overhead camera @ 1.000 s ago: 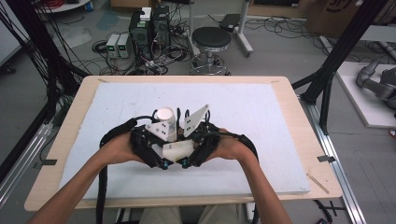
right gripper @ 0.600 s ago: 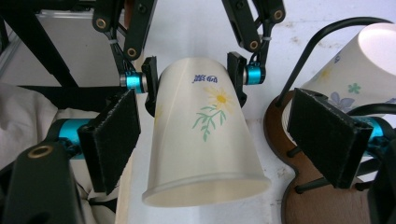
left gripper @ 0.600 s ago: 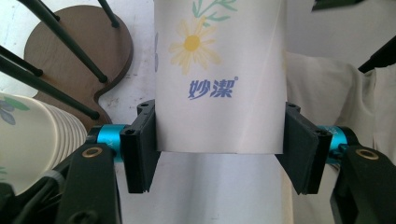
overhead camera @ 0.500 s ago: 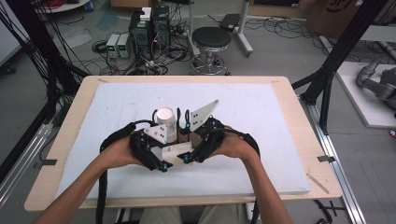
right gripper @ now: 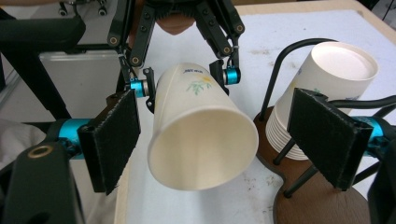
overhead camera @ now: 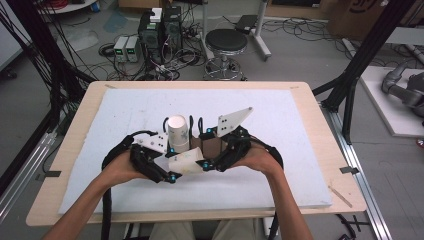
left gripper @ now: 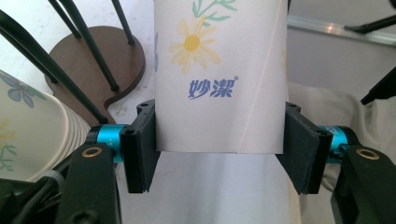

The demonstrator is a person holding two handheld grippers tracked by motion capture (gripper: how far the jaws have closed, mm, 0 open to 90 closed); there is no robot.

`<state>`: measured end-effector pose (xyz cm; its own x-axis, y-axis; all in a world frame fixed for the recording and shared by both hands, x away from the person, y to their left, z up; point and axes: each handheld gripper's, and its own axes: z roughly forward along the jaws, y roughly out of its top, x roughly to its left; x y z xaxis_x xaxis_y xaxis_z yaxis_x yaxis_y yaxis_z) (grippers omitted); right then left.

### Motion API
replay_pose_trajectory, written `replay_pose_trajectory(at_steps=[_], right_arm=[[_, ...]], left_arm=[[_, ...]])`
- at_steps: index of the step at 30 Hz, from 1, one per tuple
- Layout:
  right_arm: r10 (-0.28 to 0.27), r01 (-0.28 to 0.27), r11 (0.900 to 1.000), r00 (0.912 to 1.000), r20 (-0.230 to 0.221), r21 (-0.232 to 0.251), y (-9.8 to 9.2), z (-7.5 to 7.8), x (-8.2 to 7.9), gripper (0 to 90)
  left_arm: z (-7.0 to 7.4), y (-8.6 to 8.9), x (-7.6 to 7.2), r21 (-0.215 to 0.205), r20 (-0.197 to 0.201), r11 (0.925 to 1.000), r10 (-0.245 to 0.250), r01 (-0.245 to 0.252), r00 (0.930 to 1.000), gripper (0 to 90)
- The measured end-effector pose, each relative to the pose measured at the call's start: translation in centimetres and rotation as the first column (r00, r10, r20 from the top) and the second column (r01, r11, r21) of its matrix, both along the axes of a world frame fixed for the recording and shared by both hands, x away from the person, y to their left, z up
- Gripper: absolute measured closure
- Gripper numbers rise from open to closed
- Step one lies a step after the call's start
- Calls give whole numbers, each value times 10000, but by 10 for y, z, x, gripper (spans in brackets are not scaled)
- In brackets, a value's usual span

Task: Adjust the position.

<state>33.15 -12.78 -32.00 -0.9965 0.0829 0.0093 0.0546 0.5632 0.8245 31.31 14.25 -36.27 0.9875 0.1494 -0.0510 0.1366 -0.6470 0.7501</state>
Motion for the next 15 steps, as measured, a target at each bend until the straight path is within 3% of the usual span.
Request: replay_pose_trajectory(at_steps=[2, 10, 12, 15], right_arm=[[-9, 9, 10000, 10000, -11, 86, -3, -1, 0, 176], [-88, 91, 9996, 9999, -111, 250, -10, -6, -1, 176], [-150, 157, 9992, 9997, -189, 376, -12, -10, -1, 176], [-179, 191, 9986, 9996, -229, 492, -14, -12, -1, 177]], left_arm=[[-1, 2, 0, -57, 38, 10000, 10, -10, 10000, 366], [-7, 13, -1, -997, -22, 9946, 282, -283, 9996, 365], [-9, 16, -1, -1500, -75, 9878, 406, -413, 9991, 365], [-11, 18, -2, -1819, -97, 9821, 479, -489, 9988, 365]])
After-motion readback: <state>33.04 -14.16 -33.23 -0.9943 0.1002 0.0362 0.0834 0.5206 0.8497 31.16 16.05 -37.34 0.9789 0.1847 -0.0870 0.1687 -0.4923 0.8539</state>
